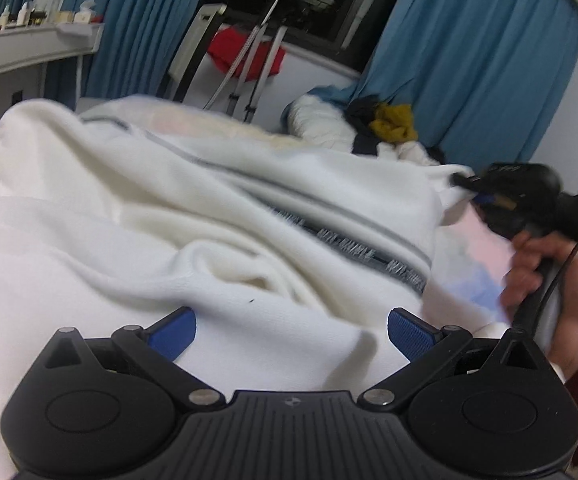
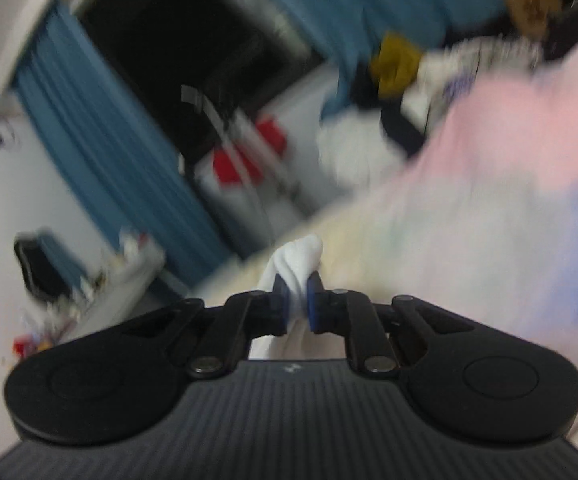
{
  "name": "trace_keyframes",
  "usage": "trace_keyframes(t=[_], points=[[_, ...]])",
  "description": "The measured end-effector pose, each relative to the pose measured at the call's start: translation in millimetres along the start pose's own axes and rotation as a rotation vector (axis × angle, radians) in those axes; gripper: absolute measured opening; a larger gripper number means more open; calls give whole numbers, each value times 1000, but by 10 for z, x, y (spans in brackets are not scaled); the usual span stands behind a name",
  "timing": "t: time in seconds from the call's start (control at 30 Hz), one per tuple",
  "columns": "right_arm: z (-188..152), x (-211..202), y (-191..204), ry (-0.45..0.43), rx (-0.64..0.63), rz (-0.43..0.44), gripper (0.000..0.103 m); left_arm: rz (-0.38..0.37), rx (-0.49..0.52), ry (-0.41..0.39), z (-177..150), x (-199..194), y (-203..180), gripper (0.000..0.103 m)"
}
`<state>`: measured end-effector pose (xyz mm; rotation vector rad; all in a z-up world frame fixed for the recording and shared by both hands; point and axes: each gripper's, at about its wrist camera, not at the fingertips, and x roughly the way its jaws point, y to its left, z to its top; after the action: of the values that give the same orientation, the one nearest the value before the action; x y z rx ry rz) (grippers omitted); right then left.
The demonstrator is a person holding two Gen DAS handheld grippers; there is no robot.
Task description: Fold clothes
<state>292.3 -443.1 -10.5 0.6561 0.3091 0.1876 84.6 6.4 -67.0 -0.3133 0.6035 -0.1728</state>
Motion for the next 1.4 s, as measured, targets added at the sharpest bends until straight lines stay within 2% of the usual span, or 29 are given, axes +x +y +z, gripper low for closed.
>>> trace_keyframes(t=[0.07, 0.23, 0.37, 0.43, 0.5, 0.6, 0.87, 1.07, 1.2, 1.4], points=[[279, -239, -95, -96, 26, -36, 12, -20, 20, -22, -9, -47, -40, 103], [780, -857, -468, -341, 64, -209, 12, -58, 72, -45, -63, -107, -156, 103], [967, -1329, -715, -523, 101, -278, 12, -63, 85, -26, -126, -80, -211, 103], [961, -1448, -829, -560, 83, -343, 12, -54, 80, -10, -156, -42, -218, 103], [901, -1448, -999, -538, 64, -425, 12, -40, 56, 9, -174, 4, -197, 103], [756, -1354, -1358, -437, 88, -552, 12, -22, 11, 39, -162, 79, -130, 103], [528, -1360, -2000, -263, 101, -744, 12, 18, 4, 47, -139, 121, -89, 103], [369, -1407, -2237, -195, 242, -813, 15, 21, 36, 47, -152, 136, -163, 103], [295, -1557, -2227, -211, 325, -807, 25, -10, 33, 54, -153, 132, -179, 103], [236, -1891, -2082, -252, 463, -782, 57, -98, 16, 75, -186, 101, -192, 103]])
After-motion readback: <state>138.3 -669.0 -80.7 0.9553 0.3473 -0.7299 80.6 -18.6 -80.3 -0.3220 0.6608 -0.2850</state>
